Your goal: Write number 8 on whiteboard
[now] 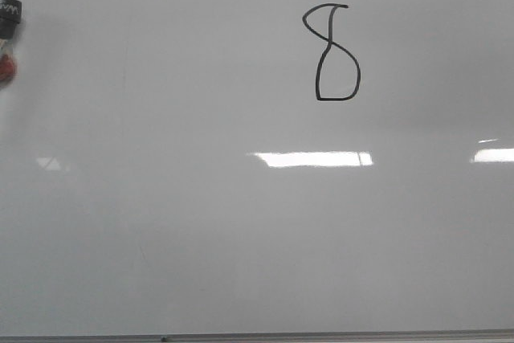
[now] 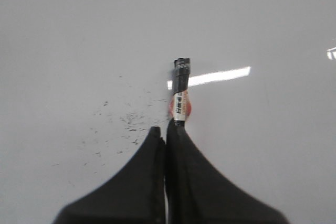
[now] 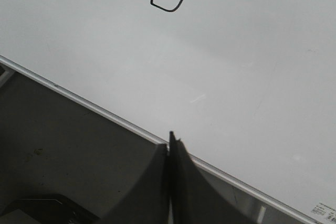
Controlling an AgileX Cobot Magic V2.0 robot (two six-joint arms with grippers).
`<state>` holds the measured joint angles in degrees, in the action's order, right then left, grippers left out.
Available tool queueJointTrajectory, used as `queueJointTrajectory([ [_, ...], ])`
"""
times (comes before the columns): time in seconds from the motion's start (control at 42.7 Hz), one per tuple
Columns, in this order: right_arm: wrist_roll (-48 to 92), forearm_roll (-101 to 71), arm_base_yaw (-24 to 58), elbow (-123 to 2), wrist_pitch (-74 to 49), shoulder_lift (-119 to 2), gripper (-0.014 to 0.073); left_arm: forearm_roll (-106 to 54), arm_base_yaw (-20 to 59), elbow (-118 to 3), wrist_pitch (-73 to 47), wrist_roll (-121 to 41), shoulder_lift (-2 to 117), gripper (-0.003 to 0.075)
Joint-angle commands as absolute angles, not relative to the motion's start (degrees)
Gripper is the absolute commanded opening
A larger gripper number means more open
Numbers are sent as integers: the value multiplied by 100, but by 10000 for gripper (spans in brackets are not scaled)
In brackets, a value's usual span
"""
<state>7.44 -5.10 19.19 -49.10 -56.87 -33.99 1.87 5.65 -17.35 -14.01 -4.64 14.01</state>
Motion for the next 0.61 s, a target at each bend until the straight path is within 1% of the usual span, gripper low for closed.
queueJointTrajectory([
  [0.0, 754, -450, 1894, -5047, -5349, -3409, -69, 124, 307, -1241, -243, -478, 1002, -20],
  [0.164, 754, -450, 1894, -5047, -5349, -3409, -69, 0, 28, -455, 146, -478, 329, -20],
  [0.304, 754, -450, 1894, -5047, -5349, -3409, -69, -41, 28, -105, 289, -478, 47, -20],
  [0.421, 754, -450, 1894, -5047, -5354, -3409, -69, -67, 28, 122, 620, -478, -109, -20],
  [0.585, 754, -450, 1894, -5047, -5361, -3409, -69, -67, 28, 119, 551, -478, -124, -20],
])
